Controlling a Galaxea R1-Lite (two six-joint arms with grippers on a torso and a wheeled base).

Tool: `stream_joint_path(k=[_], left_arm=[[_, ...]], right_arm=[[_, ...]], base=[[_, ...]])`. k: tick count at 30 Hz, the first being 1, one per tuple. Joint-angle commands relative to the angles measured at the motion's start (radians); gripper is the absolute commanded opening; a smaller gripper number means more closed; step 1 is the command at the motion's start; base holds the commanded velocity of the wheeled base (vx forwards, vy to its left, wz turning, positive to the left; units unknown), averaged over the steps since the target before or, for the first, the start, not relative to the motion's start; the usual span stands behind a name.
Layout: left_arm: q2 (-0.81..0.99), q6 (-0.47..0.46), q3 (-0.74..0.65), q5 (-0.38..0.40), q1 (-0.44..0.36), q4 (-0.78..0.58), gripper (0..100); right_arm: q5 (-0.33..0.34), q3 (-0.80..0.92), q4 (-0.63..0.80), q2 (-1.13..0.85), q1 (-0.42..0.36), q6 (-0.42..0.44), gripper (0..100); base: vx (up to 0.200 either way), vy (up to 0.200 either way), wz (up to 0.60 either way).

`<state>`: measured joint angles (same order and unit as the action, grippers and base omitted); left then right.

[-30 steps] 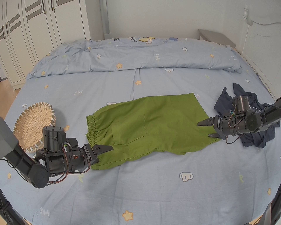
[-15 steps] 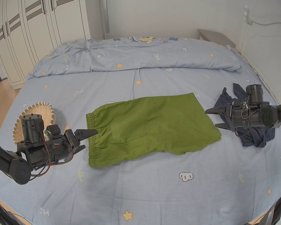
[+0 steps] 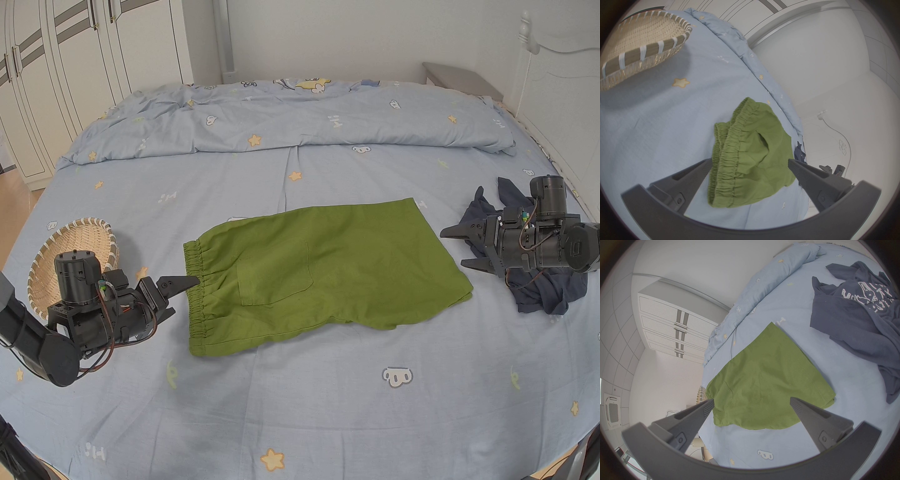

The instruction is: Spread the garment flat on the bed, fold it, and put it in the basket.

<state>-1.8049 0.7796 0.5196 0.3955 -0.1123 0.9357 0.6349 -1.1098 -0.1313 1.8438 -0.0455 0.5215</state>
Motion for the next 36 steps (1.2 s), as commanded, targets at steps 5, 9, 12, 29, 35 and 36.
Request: stream_joint_path(k=[5,9,12,29,35,36], left_arm=[[-0.142,-0.006,0.004,-0.001,0.03,0.078,100],[-0.198,-0.005,0.004,-0.001,0.019,0.132,100],[-0.225,-0.005,0.004,-0.001,0.014,0.164,100],[-0.304,-0.003,0.013,-0.003,-0.05,0.259,100],[-0.304,-0.002,0.023,-0.003,-0.066,0.258,0],[-0.304,-0.002,0.023,-0.003,-0.066,0.258,0]], right_arm=[[0.0,0.008,-0.002,-0.002,-0.005,-0.001,100],[0.0,0.01,-0.002,-0.005,-0.01,-0.001,100],[0.0,0.01,-0.002,-0.006,-0.01,-0.001,100],[0.022,0.013,-0.004,-0.008,-0.008,-0.001,100],[0.022,0.018,-0.01,-0.006,-0.008,-0.001,100],[0.022,0.018,-0.014,-0.006,-0.008,-0.001,100]], base=[[0.0,0.0,0.0],[0.0,0.0,0.0],[0.0,0.0,0.0],[0.0,0.0,0.0],[0.0,0.0,0.0],[0.0,0.0,0.0]])
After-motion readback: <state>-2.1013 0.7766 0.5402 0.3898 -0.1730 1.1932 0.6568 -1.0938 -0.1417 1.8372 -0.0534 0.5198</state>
